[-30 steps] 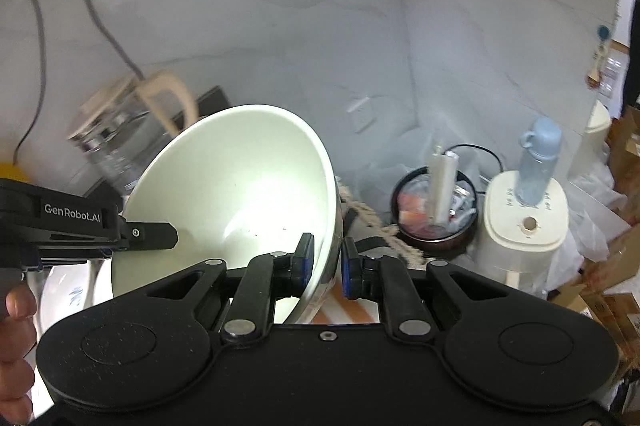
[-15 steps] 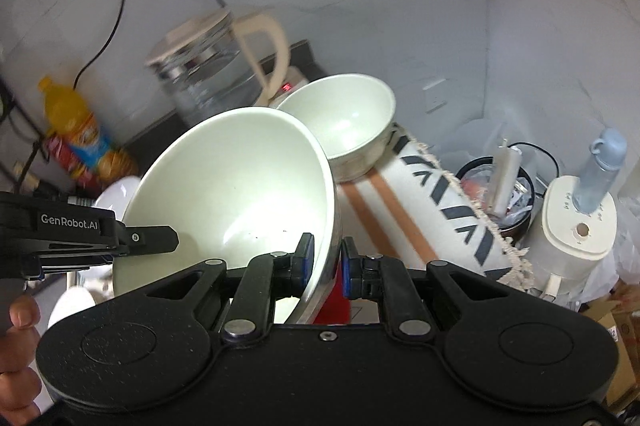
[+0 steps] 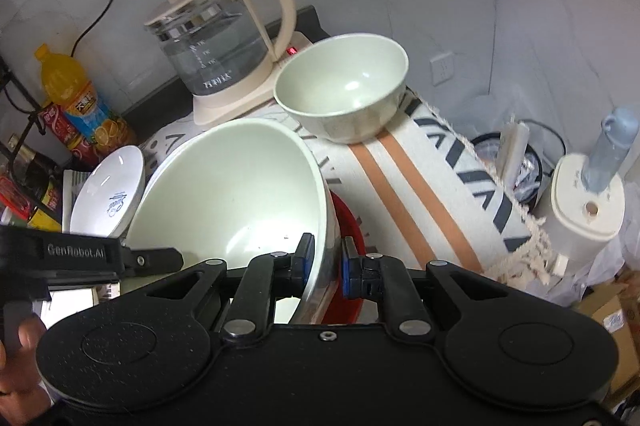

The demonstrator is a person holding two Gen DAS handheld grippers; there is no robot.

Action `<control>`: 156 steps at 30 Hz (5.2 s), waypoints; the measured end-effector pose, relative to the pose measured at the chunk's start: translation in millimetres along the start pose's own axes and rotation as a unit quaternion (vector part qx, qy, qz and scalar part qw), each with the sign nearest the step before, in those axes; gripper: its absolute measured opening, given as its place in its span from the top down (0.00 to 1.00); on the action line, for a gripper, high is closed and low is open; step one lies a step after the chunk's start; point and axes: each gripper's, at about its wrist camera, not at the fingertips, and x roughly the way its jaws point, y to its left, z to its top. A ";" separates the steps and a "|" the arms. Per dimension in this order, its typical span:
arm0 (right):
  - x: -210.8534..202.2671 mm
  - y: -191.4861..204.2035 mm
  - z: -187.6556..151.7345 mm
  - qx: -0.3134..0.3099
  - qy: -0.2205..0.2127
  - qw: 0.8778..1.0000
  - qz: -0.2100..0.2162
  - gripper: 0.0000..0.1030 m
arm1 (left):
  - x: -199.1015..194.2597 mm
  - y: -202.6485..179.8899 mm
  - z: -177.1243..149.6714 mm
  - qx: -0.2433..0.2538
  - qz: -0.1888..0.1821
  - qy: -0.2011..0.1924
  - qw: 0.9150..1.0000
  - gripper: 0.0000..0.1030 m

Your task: Organize plates and bowls

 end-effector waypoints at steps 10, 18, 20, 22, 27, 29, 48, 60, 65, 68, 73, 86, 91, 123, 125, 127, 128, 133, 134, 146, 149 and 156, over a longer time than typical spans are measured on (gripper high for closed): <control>11.7 -14.0 4.5 0.048 0.002 0.999 -0.003 0.88 | 17.5 4.9 -6.5 0.010 0.000 0.029 1.000 0.92; 15.3 -8.4 11.7 0.038 -0.004 0.999 -0.003 0.88 | 27.7 5.9 -4.5 0.016 0.011 0.037 0.999 0.92; 16.2 -7.3 11.1 0.036 -0.003 0.999 -0.004 0.88 | 24.5 6.2 -3.9 0.017 0.016 0.033 0.999 0.92; 16.7 -6.0 9.1 0.032 -0.003 0.999 -0.005 0.88 | 18.5 4.9 -2.1 0.024 0.015 0.026 0.999 0.88; 19.3 -4.7 8.0 0.028 0.002 1.000 -0.006 0.88 | 8.7 2.8 0.7 0.034 0.018 0.013 0.999 0.88; 20.0 -4.0 8.2 0.025 0.002 1.000 -0.008 0.88 | 4.1 2.7 0.9 0.034 0.016 0.003 0.999 0.88; 37.9 9.6 -3.0 -0.053 0.038 0.997 -0.050 0.89 | 28.4 25.0 -14.0 -0.011 0.033 0.018 0.999 0.84; 31.2 4.3 0.5 -0.041 0.053 0.997 -0.030 0.83 | 19.1 24.9 -14.4 -0.027 0.031 0.000 0.999 0.84; 22.7 1.8 -0.6 -0.030 0.047 0.998 -0.017 0.76 | 14.4 20.0 -13.2 -0.021 0.038 -0.007 0.999 0.84; 20.2 0.3 0.7 -0.025 0.044 0.999 -0.010 0.75 | 13.6 14.5 -14.9 -0.014 0.045 -0.005 0.999 0.84; 14.4 -6.1 4.6 -0.006 0.041 0.999 0.003 0.75 | 16.4 10.0 -20.9 -0.008 0.053 -0.003 0.999 0.84; 8.2 -20.1 7.1 -0.011 0.035 0.999 -0.008 0.79 | 16.8 3.8 -27.8 -0.007 0.068 -0.005 0.998 0.83; -2.5 -25.4 4.9 -0.001 0.024 1.000 0.010 0.77 | 8.6 1.3 -28.9 -0.006 0.073 -0.012 0.997 0.83; -53.1 -83.3 120.6 0.020 -0.112 0.993 0.012 0.00 | -40.2 -53.3 4.1 0.024 0.097 -0.093 0.991 0.33; -45.4 -80.1 126.9 0.005 -0.108 0.994 -0.002 0.00 | -35.0 -56.0 9.7 0.026 0.094 -0.091 0.991 0.33; -39.7 -75.9 132.7 -0.011 -0.103 0.995 -0.008 0.00 | -29.3 -57.9 15.3 0.024 0.091 -0.089 0.992 0.33; -35.4 -74.7 135.2 -0.018 -0.098 0.995 -0.002 0.00 | -26.1 -58.5 18.4 0.024 0.090 -0.087 0.992 0.33; -14.7 -75.9 139.8 -0.013 -0.072 0.997 0.007 0.00 | -7.0 -60.7 37.4 0.028 0.080 -0.080 0.993 0.33; -10.0 -76.2 140.3 -0.014 -0.067 0.998 0.008 0.00 | -2.6 -60.9 42.1 0.030 0.079 -0.077 0.993 0.33; 49.5 -78.6 154.0 0.010 -0.021 1.000 0.011 0.00 | 53.5 -69.4 107.3 0.041 0.055 -0.059 0.996 0.33; 63.0 -80.5 155.4 0.024 -0.019 0.999 0.017 0.04 | 70.7 -73.8 119.2 0.047 0.048 -0.050 0.996 0.33; 93.9 -78.1 156.4 0.018 0.012 1.000 0.001 0.24 | 109.9 -76.4 134.5 0.044 0.037 -0.025 0.998 0.38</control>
